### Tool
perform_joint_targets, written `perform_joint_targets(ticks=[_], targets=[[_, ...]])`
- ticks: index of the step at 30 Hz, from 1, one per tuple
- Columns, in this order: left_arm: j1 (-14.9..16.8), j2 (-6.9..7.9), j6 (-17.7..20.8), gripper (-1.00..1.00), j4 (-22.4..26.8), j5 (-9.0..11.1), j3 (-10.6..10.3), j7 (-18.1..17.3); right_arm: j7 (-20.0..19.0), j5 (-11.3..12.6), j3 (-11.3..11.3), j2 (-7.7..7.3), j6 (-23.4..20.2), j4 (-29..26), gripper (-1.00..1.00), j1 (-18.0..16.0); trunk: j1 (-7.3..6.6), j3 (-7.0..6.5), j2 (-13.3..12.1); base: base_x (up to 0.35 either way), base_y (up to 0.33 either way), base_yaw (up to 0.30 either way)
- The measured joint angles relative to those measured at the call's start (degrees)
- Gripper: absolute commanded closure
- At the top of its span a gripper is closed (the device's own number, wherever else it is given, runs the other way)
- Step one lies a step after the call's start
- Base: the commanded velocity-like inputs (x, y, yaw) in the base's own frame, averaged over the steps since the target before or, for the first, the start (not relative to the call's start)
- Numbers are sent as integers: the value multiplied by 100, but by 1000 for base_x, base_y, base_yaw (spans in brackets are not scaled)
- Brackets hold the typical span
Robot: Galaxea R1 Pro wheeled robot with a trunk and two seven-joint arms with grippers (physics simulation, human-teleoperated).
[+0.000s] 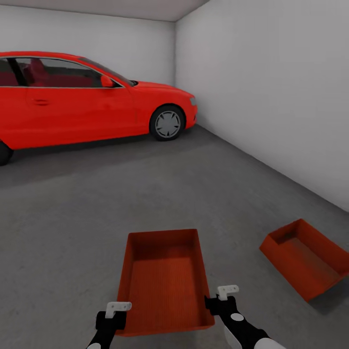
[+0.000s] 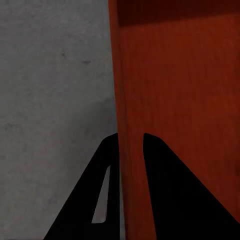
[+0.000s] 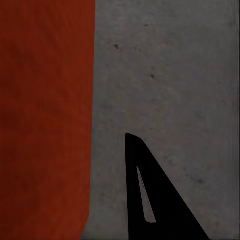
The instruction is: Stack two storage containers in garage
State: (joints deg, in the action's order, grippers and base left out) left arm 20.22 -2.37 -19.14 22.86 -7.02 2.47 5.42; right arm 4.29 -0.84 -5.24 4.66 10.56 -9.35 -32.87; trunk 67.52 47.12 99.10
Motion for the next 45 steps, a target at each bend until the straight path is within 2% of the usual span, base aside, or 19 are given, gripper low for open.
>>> perform_joint_targets(ticks=[45], targets=[[0,1,1,100,0,-3,-4,-1,0,0,2,-1,-2,0,100,0,0,-34,0,0,0,-265]])
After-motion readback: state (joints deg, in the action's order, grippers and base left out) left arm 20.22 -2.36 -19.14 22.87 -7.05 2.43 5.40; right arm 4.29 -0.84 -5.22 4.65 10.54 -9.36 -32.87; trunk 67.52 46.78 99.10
